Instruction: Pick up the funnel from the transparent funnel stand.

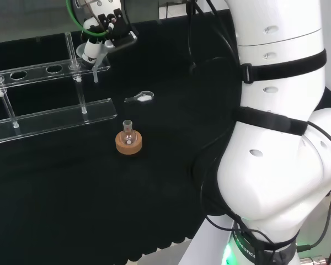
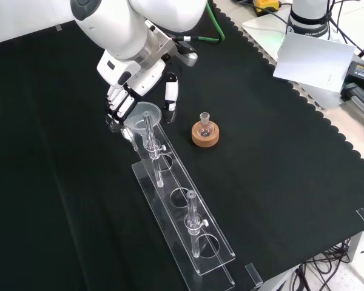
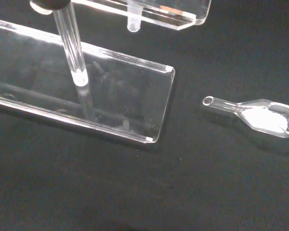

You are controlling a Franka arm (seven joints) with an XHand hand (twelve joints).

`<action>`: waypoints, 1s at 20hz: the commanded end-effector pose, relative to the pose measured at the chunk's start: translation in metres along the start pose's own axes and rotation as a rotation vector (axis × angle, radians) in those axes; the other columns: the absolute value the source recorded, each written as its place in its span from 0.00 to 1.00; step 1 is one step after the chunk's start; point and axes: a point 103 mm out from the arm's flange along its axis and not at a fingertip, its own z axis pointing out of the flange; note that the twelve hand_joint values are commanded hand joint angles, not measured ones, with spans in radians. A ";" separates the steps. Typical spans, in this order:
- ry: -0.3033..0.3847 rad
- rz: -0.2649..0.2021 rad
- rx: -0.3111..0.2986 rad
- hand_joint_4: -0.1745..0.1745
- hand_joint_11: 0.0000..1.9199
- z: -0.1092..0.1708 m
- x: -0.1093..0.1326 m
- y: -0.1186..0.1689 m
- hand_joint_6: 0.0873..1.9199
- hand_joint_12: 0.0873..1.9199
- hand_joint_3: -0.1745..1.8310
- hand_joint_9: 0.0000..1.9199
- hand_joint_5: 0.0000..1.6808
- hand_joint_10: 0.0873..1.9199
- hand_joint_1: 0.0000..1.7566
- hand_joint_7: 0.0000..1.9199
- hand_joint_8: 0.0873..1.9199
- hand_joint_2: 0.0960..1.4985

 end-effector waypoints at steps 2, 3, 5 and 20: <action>-0.015 0.004 0.004 0.52 0.21 0.001 0.000 0.001 0.00 0.72 0.00 0.18 0.18 0.41 0.41 0.04 0.31 0.62; -0.023 0.006 0.001 0.51 0.21 0.000 0.001 0.001 0.00 0.71 0.00 0.20 0.19 0.39 0.41 0.05 0.31 0.62; -0.042 0.013 -0.028 0.48 0.23 -0.002 0.002 0.000 0.00 0.69 0.00 0.25 0.23 0.35 0.41 0.08 0.31 0.64; -0.146 0.064 -0.226 0.46 0.32 -0.076 0.003 -0.064 0.06 0.63 0.00 0.44 0.43 0.22 0.41 0.26 0.31 0.74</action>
